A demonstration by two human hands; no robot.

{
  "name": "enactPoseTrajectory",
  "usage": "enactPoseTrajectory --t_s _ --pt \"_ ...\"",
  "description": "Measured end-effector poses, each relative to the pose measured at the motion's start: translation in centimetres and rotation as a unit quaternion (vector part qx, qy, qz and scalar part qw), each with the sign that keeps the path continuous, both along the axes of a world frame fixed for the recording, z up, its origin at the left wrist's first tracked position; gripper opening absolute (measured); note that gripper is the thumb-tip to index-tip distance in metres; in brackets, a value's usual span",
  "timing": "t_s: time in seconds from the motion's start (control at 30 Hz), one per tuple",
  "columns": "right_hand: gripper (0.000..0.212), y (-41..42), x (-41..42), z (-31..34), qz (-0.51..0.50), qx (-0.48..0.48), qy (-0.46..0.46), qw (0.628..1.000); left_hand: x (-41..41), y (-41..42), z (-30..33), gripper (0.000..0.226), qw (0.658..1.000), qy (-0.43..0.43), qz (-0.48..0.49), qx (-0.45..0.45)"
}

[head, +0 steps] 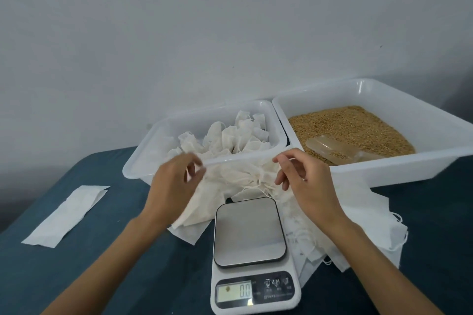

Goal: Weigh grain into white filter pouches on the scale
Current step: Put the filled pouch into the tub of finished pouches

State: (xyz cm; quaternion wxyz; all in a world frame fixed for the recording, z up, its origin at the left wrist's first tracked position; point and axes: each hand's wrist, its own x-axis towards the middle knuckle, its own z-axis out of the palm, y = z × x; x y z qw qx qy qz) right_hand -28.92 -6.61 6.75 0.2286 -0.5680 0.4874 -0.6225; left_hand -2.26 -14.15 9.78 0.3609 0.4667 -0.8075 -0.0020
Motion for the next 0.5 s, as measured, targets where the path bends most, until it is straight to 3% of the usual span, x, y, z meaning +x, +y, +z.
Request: enactPoseTrajectory --t_s 0.13,0.2,0.27,0.4,0.5 --pt "0.018 0.1 0.4 0.0 0.01 0.002 0.004 1.0 2.9 3.8 -3.5 0.021 0.989 -0.11 0.03 0.098" --pt "0.018 0.1 0.5 -0.1 0.014 0.004 0.004 1.0 4.0 3.7 -4.9 0.034 0.975 -0.174 0.064 0.124" --pt "0.018 0.1 0.4 -0.2 0.015 0.006 0.005 1.0 4.2 3.3 -5.1 0.031 0.963 -0.213 0.1 0.132" --pt "0.019 0.1 0.7 -0.4 0.018 0.012 0.007 1.0 4.3 2.9 -5.1 0.018 0.972 -0.177 0.116 0.098" --pt "0.021 0.1 0.9 -0.4 0.033 0.014 0.005 0.999 4.7 3.2 -4.9 0.036 0.984 -0.12 0.104 0.083"
